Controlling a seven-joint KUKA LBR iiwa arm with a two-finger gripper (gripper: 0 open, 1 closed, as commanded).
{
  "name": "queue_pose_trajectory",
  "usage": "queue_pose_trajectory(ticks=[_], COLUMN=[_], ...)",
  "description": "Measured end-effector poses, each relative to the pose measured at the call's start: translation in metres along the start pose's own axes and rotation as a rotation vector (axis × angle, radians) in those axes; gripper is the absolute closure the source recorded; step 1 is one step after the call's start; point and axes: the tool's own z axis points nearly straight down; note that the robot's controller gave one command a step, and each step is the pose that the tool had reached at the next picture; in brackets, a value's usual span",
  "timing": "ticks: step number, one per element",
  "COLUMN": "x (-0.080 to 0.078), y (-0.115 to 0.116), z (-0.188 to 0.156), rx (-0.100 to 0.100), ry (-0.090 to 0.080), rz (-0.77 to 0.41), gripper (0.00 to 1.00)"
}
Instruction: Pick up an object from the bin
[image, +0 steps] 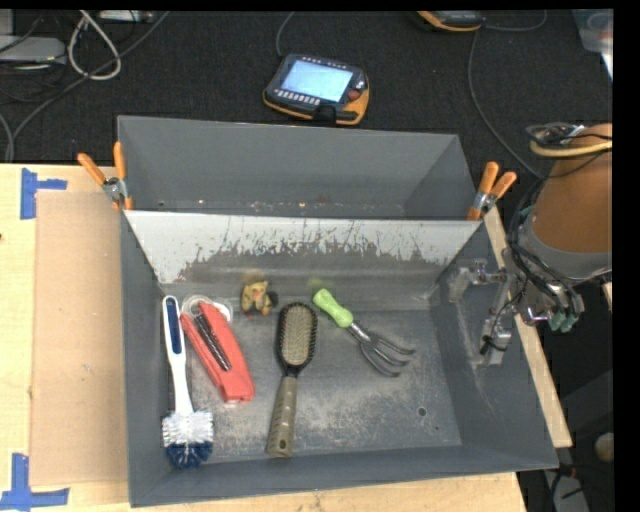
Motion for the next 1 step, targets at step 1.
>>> queue_pose_trajectory(ticks=[1], x=[-0.0017], y=[0.0008], z=[-0.0044], rx=[0.002], ry=[-0.008], rz=[-0.006], gripper=[0.0])
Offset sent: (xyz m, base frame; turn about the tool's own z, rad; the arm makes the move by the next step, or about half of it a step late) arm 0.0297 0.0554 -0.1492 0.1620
